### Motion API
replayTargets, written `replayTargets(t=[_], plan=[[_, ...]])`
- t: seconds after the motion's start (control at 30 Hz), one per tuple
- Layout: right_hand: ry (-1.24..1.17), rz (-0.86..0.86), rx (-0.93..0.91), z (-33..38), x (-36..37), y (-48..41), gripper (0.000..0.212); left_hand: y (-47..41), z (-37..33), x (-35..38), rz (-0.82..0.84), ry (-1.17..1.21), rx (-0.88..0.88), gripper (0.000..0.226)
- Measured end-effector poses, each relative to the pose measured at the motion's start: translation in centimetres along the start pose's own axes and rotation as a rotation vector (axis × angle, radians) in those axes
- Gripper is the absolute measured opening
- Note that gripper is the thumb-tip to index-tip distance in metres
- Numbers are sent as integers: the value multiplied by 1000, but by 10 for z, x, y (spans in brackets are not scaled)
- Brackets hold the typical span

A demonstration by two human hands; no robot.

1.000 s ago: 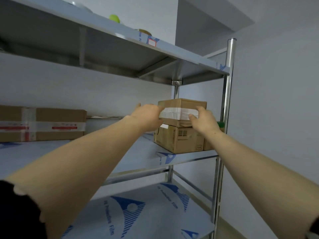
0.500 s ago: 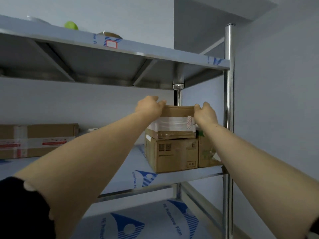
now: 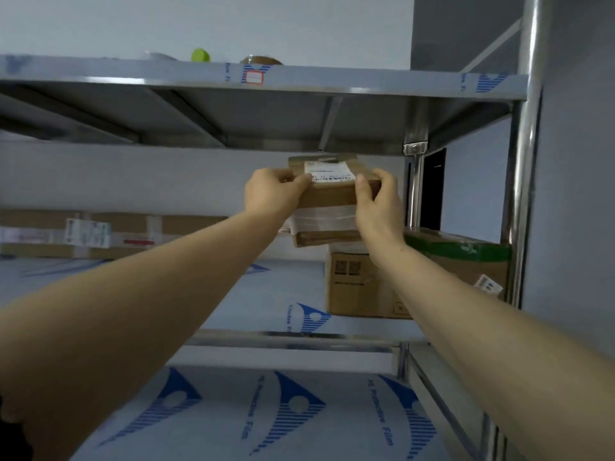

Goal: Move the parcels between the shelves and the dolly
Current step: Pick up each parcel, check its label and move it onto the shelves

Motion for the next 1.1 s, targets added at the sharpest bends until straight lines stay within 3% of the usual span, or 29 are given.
replayTargets(t=[0.07, 0.17, 0.23, 0.27, 0.33, 0.47, 0.57, 0.67, 1.1], plan=[[-86, 21, 0, 9, 20, 15, 45, 10, 12, -24, -57, 47, -27, 27], [-159, 112, 18, 17, 61, 39, 37, 28, 33, -68, -139, 86, -58, 38], [-221, 177, 35, 26, 91, 62, 29, 38, 50, -102, -180, 71, -65, 14], [-252, 201, 55, 31, 107, 75, 27, 44, 58, -121, -207, 50, -70, 13], [-311, 242, 115, 42, 139, 104, 29, 54, 76, -163, -242, -19, -74, 38], [-444, 377, 220, 71, 209, 172, 24, 85, 117, -252, -270, -84, -132, 17], [-511, 510, 283, 95, 264, 231, 20, 114, 147, -325, -323, -169, -235, 33], [-552, 608, 321, 120, 313, 293, 17, 147, 171, -397, -313, -173, -305, 28], [-648, 1118, 353, 231, 476, 537, 31, 285, 244, -652, -561, -343, -505, 33]])
Point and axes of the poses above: each hand's wrist, its own y-axis away from the middle knuckle, its own x-axis out of the palm, z = x × y, the point moved 2 cm from there along -y, towards the middle knuckle, and after that the axes turned 3 degrees about x, right-handed, at the moved point
